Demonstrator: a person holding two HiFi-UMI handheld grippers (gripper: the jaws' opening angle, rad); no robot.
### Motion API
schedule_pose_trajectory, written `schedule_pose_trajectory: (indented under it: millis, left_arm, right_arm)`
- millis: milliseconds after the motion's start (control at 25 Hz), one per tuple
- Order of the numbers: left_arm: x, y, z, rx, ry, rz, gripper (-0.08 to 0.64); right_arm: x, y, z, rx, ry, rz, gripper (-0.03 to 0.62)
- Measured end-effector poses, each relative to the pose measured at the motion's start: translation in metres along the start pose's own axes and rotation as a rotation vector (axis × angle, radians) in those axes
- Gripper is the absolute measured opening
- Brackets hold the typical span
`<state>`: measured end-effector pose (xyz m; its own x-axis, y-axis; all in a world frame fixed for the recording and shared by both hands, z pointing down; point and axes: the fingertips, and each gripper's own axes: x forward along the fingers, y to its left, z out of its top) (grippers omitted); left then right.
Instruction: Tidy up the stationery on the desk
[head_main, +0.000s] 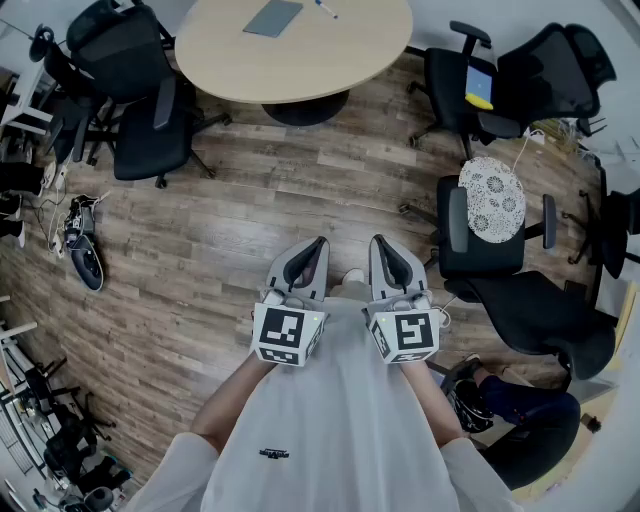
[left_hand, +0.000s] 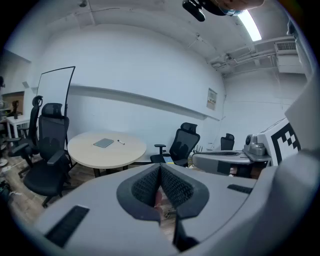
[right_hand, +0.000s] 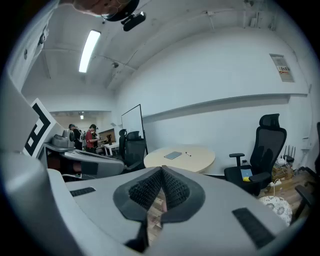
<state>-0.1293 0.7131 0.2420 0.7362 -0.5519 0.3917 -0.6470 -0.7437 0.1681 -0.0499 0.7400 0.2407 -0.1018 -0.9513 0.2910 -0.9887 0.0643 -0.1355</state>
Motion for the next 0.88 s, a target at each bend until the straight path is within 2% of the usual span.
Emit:
schedule_pose_trajectory:
  millis: [240,520,720,880]
  left_arm:
    - [0.016,-0.025,0.005,-0.001,-0.009,0.013,0.02]
    - [0.028,-0.046,-0.001,0.005,-0.017,0.059,0.02]
    - [0.036,-0.061,0.003,0.011,-0.026,0.084,0.02]
    - [0.043,-0.06,0.007,0.011,-0.029,0.093,0.02]
  right_arm:
    - [-0.011,-0.03,0.003,0.019,-0.009,0.021,0.032]
    - [-0.024,-0.045,0.004,0.016,-0.045,0.098,0.032]
    - [-0.031,-0.066,0.005,0.021,-0.042,0.089,0.032]
    - [-0.024,-0.07,0.007,0.003,-0.041,0.121,0.032]
